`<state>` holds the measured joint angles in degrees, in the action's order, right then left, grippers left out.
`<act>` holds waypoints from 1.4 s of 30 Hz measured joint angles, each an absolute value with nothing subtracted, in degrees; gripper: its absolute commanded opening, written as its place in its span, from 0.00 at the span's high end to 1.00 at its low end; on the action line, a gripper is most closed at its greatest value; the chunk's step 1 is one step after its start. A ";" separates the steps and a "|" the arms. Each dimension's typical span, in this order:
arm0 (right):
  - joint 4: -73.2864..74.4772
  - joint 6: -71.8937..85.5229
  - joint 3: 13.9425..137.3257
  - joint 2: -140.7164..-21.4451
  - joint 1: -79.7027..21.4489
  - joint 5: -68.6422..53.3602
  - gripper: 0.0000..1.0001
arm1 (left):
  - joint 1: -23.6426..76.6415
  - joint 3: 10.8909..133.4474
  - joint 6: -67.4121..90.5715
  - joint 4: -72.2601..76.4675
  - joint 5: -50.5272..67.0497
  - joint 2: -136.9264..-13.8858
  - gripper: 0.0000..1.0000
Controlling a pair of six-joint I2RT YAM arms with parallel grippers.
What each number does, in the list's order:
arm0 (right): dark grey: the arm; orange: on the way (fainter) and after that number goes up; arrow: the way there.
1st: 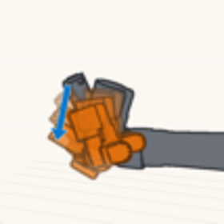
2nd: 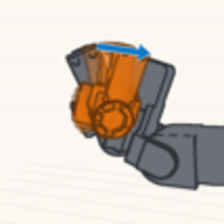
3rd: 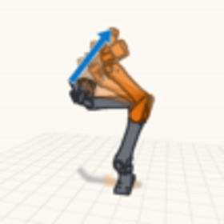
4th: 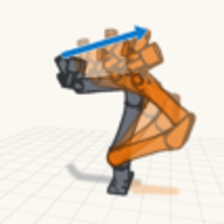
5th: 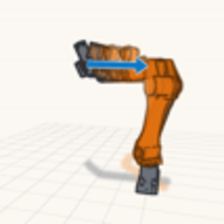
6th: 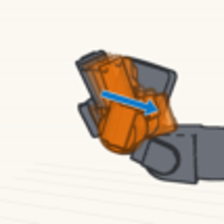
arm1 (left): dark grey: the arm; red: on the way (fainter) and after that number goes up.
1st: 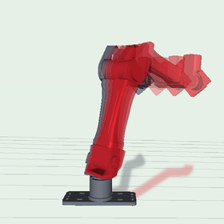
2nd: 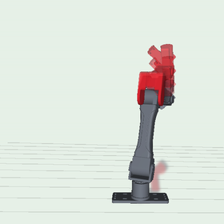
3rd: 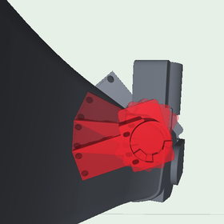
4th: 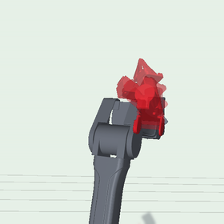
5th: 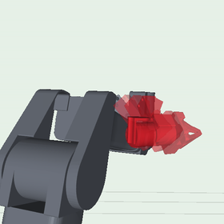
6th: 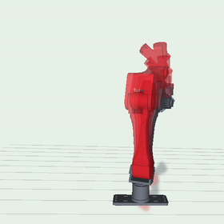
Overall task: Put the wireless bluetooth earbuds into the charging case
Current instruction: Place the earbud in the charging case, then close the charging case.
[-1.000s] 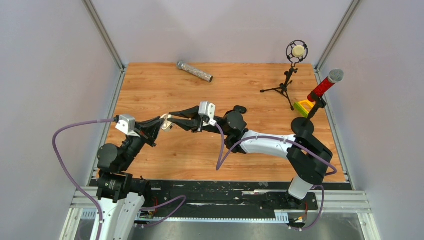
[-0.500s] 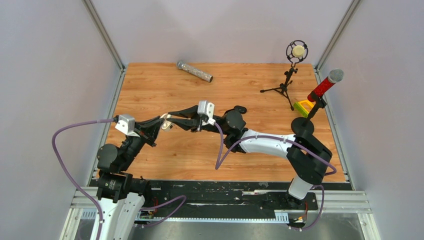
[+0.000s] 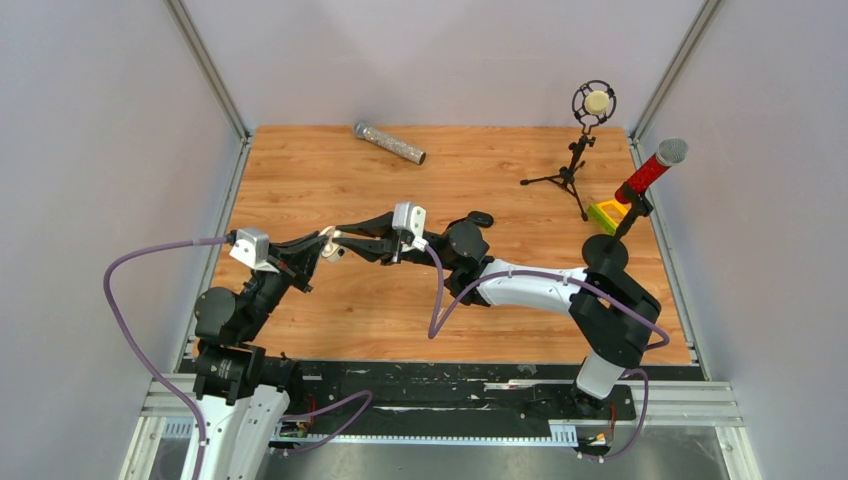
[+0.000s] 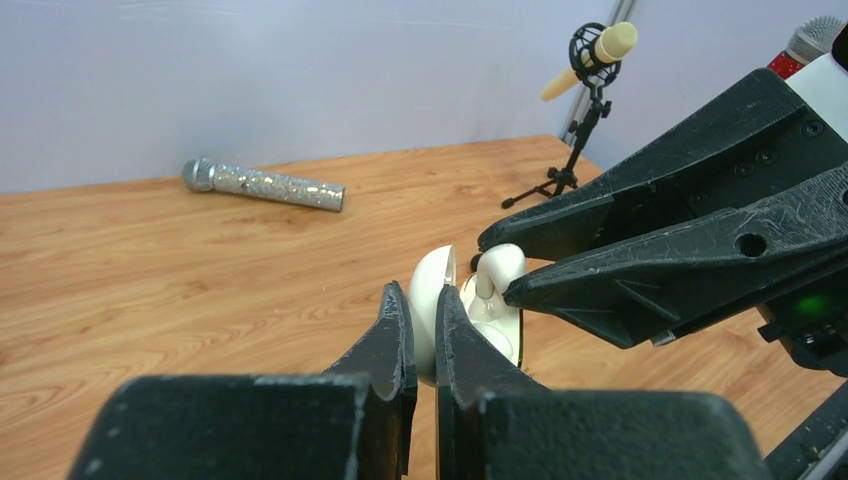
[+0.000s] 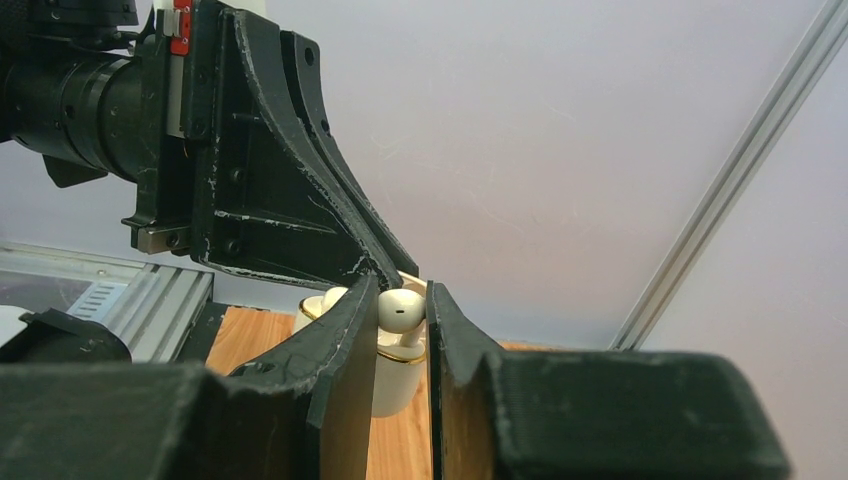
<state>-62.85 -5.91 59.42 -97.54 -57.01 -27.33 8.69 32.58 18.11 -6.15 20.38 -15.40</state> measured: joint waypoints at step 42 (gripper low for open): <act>-29.76 6.02 63.02 -87.02 -50.43 -50.13 0.23 | 8.58 31.97 16.51 6.26 42.09 -15.44 1.00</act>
